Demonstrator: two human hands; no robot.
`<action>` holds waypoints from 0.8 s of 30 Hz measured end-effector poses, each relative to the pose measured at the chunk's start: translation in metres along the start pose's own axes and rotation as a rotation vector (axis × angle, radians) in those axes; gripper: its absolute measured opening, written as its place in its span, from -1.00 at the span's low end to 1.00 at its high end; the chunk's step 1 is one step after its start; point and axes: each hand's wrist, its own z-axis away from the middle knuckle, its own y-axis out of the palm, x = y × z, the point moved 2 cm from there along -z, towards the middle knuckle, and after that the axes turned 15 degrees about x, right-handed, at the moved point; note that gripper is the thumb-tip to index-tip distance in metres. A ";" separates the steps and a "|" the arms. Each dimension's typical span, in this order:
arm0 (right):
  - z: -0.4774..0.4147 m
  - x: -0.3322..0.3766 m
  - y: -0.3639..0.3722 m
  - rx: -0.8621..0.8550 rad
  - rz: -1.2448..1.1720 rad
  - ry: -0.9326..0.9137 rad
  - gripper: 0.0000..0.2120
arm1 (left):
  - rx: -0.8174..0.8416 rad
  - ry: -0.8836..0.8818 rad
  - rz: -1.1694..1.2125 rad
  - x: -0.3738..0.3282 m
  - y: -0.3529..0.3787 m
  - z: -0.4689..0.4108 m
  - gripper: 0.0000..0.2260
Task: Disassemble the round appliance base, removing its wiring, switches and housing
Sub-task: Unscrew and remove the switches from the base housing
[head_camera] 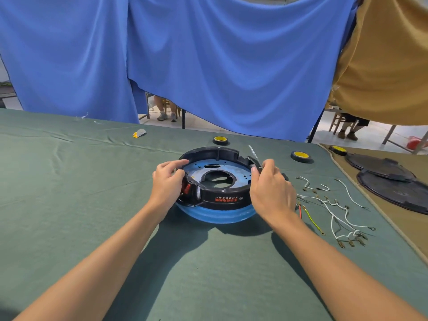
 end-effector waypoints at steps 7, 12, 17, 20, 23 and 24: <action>0.061 0.027 -0.011 0.133 -0.198 -0.325 -0.85 | 0.133 0.134 -0.153 0.010 0.005 -0.002 -0.65; 0.076 0.033 0.001 0.343 -0.142 -0.406 -0.80 | 0.063 0.184 -0.266 0.006 0.021 0.004 -0.59; 0.073 0.033 0.012 0.363 -0.144 -0.389 -0.77 | 0.074 0.240 -0.269 0.006 0.023 0.007 -0.63; 0.074 0.033 0.019 0.349 -0.147 -0.370 -0.74 | 0.078 0.209 -0.263 0.008 0.022 0.006 -0.62; 0.076 0.036 0.022 0.298 -0.192 -0.374 -0.75 | 0.079 0.226 -0.250 0.007 0.022 0.007 -0.62; 0.076 0.037 0.024 0.286 -0.215 -0.378 -0.75 | 0.077 0.224 -0.250 0.007 0.022 0.007 -0.62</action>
